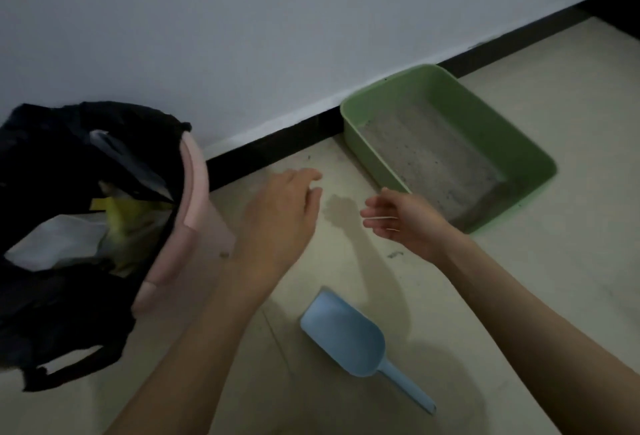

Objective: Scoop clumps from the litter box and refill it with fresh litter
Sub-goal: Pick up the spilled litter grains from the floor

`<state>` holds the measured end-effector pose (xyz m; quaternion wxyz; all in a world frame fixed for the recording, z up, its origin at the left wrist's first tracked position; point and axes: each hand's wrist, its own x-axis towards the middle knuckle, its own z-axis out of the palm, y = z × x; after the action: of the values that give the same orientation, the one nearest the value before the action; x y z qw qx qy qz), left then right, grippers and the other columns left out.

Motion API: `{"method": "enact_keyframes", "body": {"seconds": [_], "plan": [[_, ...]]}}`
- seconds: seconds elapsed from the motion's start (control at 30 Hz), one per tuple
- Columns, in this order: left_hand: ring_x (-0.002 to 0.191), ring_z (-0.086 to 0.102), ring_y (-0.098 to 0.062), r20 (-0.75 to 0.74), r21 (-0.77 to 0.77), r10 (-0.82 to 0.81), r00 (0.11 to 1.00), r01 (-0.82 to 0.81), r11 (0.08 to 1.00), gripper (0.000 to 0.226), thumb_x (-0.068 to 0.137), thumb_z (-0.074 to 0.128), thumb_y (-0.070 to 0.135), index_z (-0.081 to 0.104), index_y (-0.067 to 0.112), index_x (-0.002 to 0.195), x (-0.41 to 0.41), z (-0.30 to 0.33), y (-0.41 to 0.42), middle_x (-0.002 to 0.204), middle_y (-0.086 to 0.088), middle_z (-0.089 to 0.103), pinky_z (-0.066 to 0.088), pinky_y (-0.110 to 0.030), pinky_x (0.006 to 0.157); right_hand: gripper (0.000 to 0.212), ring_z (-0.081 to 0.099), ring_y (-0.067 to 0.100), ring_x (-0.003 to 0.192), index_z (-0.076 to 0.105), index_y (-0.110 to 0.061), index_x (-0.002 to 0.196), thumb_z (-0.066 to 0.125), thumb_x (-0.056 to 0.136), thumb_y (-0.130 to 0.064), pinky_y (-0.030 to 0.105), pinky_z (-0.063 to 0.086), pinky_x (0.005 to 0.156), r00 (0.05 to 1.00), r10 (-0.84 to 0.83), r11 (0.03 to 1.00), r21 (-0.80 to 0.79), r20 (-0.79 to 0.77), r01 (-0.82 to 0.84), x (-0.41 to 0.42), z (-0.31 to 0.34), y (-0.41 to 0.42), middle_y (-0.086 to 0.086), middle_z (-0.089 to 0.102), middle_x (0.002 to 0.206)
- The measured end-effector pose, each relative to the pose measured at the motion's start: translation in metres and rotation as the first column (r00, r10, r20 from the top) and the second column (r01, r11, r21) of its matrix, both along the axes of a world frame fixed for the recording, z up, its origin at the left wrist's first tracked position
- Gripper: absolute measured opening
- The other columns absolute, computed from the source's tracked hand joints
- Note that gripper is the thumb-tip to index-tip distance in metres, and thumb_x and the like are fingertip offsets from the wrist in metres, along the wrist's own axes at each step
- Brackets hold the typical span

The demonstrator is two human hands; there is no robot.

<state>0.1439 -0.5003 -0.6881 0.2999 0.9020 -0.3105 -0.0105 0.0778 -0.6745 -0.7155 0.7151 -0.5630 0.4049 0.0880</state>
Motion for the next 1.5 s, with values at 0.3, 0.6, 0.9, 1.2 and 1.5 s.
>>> {"method": "enact_keyframes", "body": {"seconds": [0.3,0.6,0.9,1.2,1.5], "plan": [[0.097,0.059,-0.022,-0.474,0.194,-0.132,0.871,0.249,0.949,0.021,0.09,0.058,0.014,0.064,0.007,0.11,-0.032,-0.165,-0.065,0.104,-0.009,0.062,0.046,-0.031,0.088,0.018,0.061,0.02,0.071,0.061,-0.011,0.078,0.051,0.092,-0.009,0.028,0.048,0.066,0.966,-0.126,0.922,-0.386,-0.226,0.03,-0.074,-0.113,-0.029,0.008,0.066,0.079],[0.109,0.042,-0.024,-0.333,0.321,-0.164,0.928,0.276,0.906,0.021,0.084,0.064,0.033,0.063,0.015,0.093,-0.022,-0.22,-0.114,0.107,-0.003,0.058,0.027,-0.029,0.086,0.031,0.058,0.039,0.102,0.051,0.002,0.103,0.037,0.098,-0.025,0.037,0.043,0.081,0.808,0.222,0.578,-0.593,-0.546,-0.56,-0.063,-0.168,-0.059,0.025,0.063,0.108],[0.112,0.036,-0.021,-0.336,0.263,-0.256,0.906,0.351,0.899,0.031,0.077,0.067,0.045,0.065,0.018,0.092,-0.017,-0.232,-0.155,0.104,0.002,0.054,0.021,-0.027,0.085,0.026,0.057,0.042,0.098,0.041,-0.01,0.086,0.042,0.096,-0.033,0.037,0.042,0.077,0.808,0.269,0.539,-0.613,-0.524,-0.578,-0.064,-0.178,-0.074,0.026,0.063,0.106],[0.087,0.051,-0.034,-0.227,0.091,-0.065,0.972,0.087,0.992,0.037,0.087,0.035,0.032,0.064,0.011,0.092,0.006,-0.242,-0.106,0.093,-0.009,0.065,0.034,-0.034,0.079,0.046,0.055,0.026,0.117,0.04,-0.011,0.136,0.019,0.103,-0.035,0.032,0.04,0.075,0.483,0.337,-0.081,-0.536,-0.808,-0.84,-0.031,-0.192,-0.059,0.008,0.05,0.133],[0.099,0.045,-0.032,-0.327,0.051,0.136,0.935,-0.126,0.991,0.039,0.084,0.03,0.019,0.065,0.008,0.097,0.002,-0.238,-0.076,0.102,-0.007,0.067,0.029,-0.026,0.079,0.049,0.062,0.013,0.043,0.073,-0.003,0.078,0.026,0.065,-0.005,0.017,-0.001,0.051,0.429,0.222,-0.295,-0.48,-0.876,-0.826,-0.025,-0.178,-0.048,0.0,0.062,0.049]]}}
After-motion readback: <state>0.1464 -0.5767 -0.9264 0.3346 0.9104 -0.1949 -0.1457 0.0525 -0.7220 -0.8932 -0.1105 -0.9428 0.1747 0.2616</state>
